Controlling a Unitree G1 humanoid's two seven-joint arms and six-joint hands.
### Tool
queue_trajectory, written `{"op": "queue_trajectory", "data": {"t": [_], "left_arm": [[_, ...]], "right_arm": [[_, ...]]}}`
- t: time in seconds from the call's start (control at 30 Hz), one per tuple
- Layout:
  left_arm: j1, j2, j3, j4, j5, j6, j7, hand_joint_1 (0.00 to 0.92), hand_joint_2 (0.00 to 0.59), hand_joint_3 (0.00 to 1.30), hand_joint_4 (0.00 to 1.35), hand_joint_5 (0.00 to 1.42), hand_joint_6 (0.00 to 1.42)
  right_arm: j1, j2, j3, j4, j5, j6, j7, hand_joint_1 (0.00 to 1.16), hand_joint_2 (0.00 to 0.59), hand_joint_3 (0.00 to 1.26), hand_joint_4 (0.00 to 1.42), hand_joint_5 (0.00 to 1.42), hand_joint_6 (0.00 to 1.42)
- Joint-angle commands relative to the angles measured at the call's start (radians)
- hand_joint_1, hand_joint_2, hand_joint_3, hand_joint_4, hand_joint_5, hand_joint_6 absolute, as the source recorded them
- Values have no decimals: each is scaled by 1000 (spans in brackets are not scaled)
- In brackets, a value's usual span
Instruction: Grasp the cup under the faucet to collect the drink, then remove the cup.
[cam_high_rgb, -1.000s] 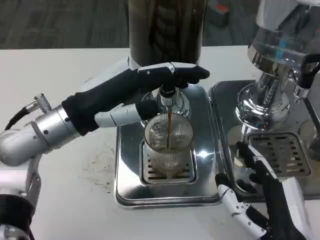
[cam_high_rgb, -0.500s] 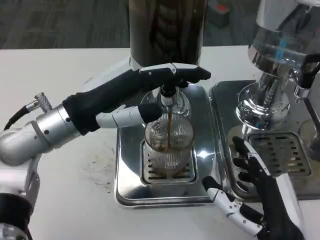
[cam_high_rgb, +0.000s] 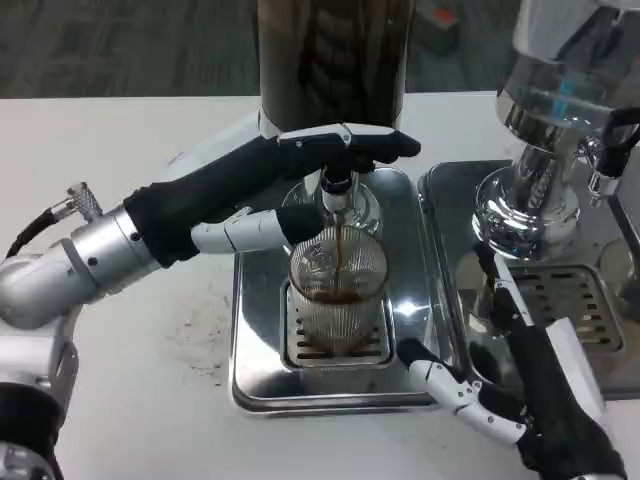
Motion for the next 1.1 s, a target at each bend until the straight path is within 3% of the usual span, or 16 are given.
{"op": "queue_trajectory", "data": {"t": [0.03,0.23,0.57,1.1], "left_arm": [[4,8,-23,21,51,-4,-8,0,80,242,158,164,219],[-2,10,-22,31,55,-11,-5,0,84,242,158,164,220],[1,20,-25,24,71,-38,5,0,85,242,158,160,220],[17,40,-49,-1,94,-77,39,0,86,242,158,154,220]], "right_arm": [[-41,-26,-11,-3,-7,33,34,567,193,0,0,0,38],[-102,-63,-8,21,-1,51,89,574,196,0,0,0,1],[-174,-93,-7,53,0,79,146,583,190,0,0,0,0],[-213,-98,1,68,4,101,158,578,196,0,0,0,0]]}}
